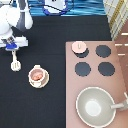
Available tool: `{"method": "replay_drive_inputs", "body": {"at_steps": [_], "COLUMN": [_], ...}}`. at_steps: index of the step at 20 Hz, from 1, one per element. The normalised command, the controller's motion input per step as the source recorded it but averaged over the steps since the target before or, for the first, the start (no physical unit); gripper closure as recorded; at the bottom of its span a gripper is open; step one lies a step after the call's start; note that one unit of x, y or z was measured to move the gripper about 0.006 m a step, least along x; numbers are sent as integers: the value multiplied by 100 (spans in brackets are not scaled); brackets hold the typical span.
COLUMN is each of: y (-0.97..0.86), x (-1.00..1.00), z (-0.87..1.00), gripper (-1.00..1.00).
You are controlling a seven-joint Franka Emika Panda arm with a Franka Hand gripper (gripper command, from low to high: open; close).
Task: Take the lid off the pot, put the pot on the plate, and use the tool to push the pot to the front of the table.
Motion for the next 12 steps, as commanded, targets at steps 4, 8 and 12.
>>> {"method": "replay_drive_inputs", "body": {"at_steps": [4, 8, 12], "y": [-48, -62, -29], "x": [29, 42, 62], "z": [40, 30, -9], "gripper": [-100, -100, -100]}}
